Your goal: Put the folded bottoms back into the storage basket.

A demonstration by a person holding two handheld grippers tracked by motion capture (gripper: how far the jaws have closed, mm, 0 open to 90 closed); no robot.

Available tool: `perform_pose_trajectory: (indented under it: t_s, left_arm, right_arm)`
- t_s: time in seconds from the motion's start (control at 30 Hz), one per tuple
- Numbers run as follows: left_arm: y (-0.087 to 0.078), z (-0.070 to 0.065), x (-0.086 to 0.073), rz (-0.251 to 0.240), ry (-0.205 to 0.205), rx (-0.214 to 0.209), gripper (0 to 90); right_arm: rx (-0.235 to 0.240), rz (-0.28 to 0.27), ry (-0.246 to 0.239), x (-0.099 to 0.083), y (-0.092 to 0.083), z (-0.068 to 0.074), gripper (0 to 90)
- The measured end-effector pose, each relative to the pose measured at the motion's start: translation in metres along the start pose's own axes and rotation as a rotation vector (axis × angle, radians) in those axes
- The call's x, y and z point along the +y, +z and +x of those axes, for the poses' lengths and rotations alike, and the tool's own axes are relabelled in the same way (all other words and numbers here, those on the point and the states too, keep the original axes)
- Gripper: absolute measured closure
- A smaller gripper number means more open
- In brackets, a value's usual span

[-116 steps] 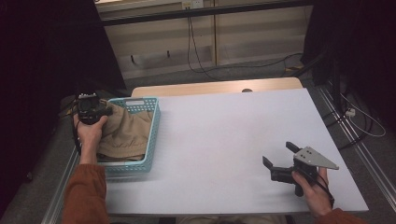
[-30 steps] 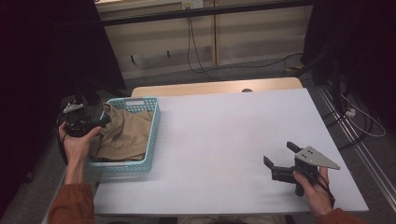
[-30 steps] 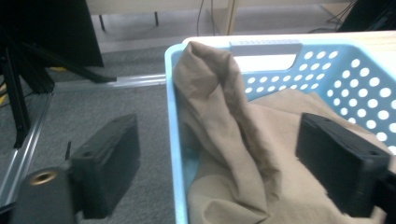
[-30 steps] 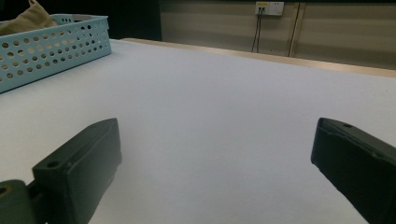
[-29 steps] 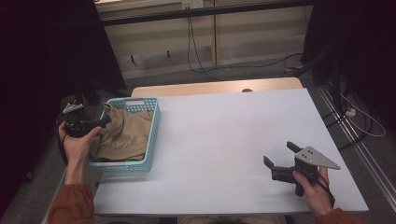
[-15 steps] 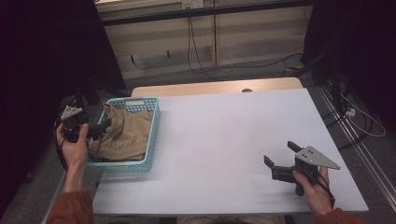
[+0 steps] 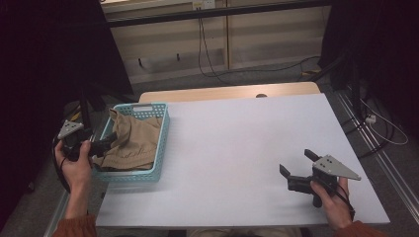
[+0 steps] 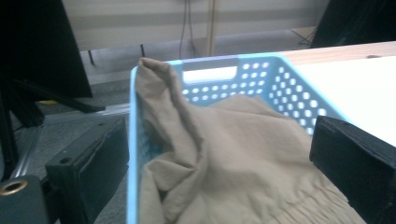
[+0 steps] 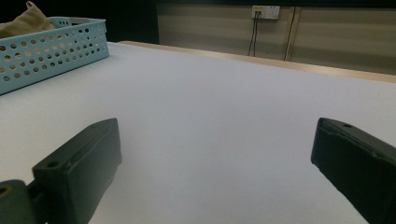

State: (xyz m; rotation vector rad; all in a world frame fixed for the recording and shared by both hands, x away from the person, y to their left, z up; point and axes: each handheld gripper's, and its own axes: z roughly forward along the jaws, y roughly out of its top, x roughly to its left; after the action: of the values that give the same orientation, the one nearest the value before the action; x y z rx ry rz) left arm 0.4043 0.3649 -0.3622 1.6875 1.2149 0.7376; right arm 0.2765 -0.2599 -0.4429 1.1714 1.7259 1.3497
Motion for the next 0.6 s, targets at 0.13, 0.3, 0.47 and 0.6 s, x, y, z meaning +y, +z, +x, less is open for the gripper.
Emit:
perform_pose_trajectory:
  t_s: [0.13, 0.3, 0.47, 0.6]
  left_arm:
    - [-0.011, -0.01, -0.001, -0.013, -0.007, -0.015, 4.6]
    - [-0.02, -0.021, -0.003, -0.022, 0.009, -0.023, 4.2]
    - [-0.031, -0.03, -0.002, -0.05, 0.004, -0.021, 4.0]
    - [-0.037, -0.04, -0.001, -0.047, 0.021, -0.039, 4.0]
  right_arm:
    - [0.0, -0.001, -0.003, 0.0, 0.0, 0.0, 1.7]
    - [0.001, -0.002, -0.002, 0.0, 0.0, 0.0, 1.8]
    - [0.001, -0.003, -0.002, 0.0, 0.0, 0.0, 1.7]
    - [0.003, -0.003, -0.004, 0.0, 0.0, 0.0, 1.8]
